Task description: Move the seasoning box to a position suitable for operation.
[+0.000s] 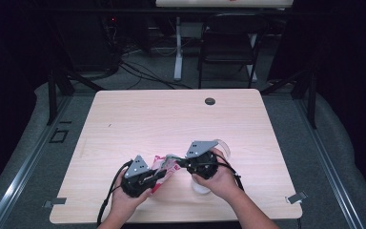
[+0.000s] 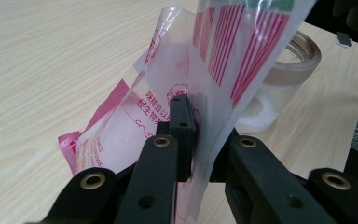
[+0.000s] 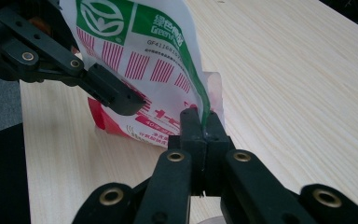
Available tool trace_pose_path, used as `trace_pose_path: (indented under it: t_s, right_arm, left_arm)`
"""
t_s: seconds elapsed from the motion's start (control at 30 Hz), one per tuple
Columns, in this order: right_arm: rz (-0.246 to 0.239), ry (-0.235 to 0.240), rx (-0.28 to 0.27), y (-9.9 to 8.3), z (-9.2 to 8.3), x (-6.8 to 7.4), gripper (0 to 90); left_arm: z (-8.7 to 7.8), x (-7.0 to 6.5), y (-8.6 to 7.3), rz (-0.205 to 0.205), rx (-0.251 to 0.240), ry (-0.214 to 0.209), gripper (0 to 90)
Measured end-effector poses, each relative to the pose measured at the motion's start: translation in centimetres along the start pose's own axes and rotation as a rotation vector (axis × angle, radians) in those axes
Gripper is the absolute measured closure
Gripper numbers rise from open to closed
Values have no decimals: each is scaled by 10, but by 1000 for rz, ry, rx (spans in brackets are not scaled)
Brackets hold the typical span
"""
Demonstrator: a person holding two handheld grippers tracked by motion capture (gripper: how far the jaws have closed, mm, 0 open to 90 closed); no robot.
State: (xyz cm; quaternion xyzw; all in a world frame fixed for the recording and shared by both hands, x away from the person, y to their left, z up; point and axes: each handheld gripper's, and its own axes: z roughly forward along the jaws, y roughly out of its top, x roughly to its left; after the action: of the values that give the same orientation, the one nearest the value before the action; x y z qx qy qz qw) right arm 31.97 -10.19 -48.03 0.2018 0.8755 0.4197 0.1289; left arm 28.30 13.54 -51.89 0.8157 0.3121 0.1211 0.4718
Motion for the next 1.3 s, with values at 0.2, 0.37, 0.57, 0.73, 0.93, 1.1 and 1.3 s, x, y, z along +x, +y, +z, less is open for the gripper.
trace_pose_path:
  t_s: [0.2, 0.37, 0.57, 0.73, 0.93, 1.1, 1.3]
  right_arm:
    - [5, -10, -11, 3, -2, 4, 900]
    - [1, -2, -11, 6, -5, 9, 900]
    - [-2, -5, -24, 7, -10, 15, 900]
    - [-15, -12, -31, 6, -10, 17, 900]
    - [-13, -8, -45, 3, -10, 17, 900]
    - [-7, 0, -49, 0, -11, 16, 900]
    - [-3, 8, -60, -4, -12, 17, 900]
  left_arm:
    - [-4, 1, -1, -8, -12, -13, 790]
    - [-10, 0, -2, 2, -33, 14, 703]
    - [-11, -5, -14, -1, -15, 88, 555]
    - [-9, -2, -21, -37, 2, 107, 485]
    - [2, -1, -29, -94, 17, 126, 338]
    - [12, -1, -36, -75, 42, 177, 279]
    - [23, 4, -45, -76, 76, 199, 214]
